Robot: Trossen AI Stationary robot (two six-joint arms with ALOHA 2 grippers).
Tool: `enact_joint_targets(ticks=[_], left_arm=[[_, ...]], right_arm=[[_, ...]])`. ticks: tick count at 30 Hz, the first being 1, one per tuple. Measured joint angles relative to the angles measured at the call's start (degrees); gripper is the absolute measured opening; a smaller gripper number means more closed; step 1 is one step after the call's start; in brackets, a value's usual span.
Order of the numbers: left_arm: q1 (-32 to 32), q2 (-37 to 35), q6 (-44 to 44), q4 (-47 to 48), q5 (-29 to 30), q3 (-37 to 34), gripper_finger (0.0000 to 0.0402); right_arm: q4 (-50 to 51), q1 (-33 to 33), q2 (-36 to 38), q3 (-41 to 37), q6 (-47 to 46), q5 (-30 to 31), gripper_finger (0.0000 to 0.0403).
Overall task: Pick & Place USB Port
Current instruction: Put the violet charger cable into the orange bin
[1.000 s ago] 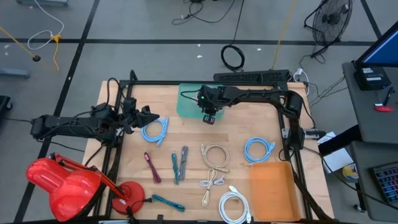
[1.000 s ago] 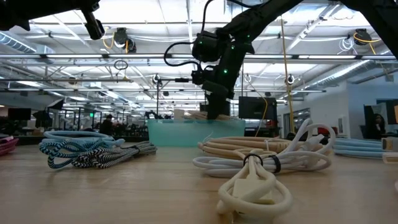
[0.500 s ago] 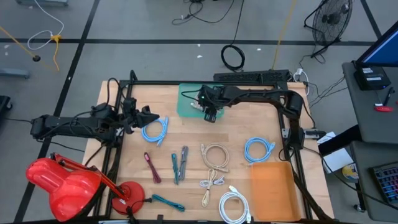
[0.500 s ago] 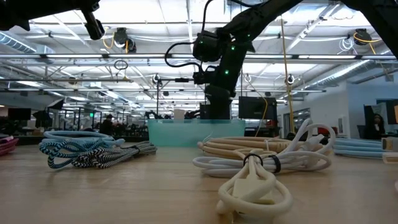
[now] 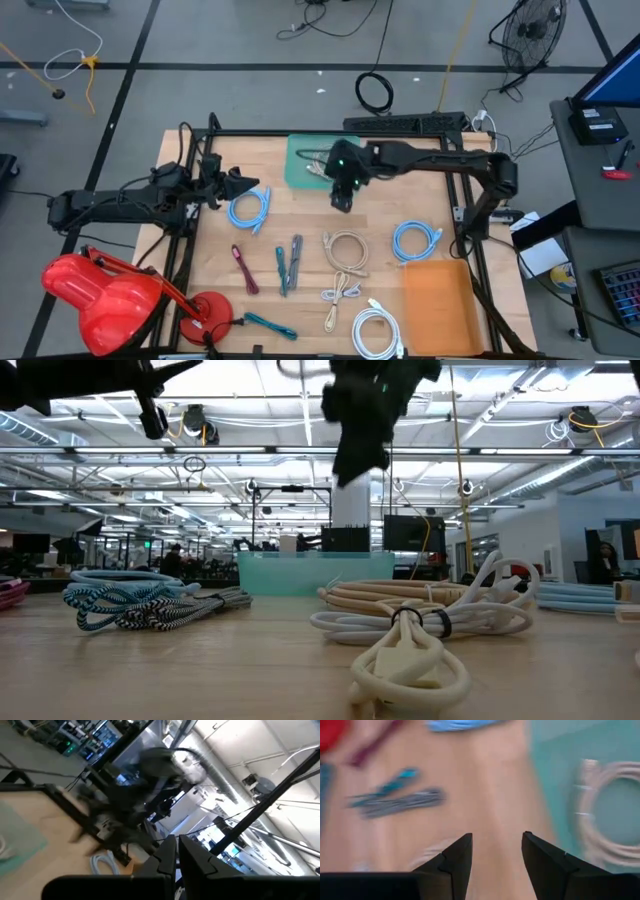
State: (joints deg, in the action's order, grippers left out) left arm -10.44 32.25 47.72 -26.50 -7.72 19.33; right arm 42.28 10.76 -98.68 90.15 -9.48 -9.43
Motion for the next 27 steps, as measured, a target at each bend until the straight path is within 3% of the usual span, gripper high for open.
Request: enact_joint_targets(ticks=[6, 12, 20, 27], left_arm=[[-0.43, 0.00, 0.47, 0.44, -1.29, 0.00, 0.0021], [-0.41, 0.00, 1.10, 1.30, -1.34, 0.00, 0.0021], [1.11, 0.00, 0.90, 4.08, -1.45, 0.00, 0.0021], [7.09, 0.01, -0.61, 12.51, -5.06, 0.00, 0.0021]], right_arm=[[1.09, -9.21, 4.00, 0.00, -3.93, -0.86, 0.0160], [1.45, -17.86, 3.77, -0.02, -8.40, 8.60, 0.0160], [-1.36, -22.14, 1.24, -5.74, -14.77, 8.93, 0.0160], [-8.07, -24.57, 1.15, -12.50, -19.46, 7.65, 0.0160]])
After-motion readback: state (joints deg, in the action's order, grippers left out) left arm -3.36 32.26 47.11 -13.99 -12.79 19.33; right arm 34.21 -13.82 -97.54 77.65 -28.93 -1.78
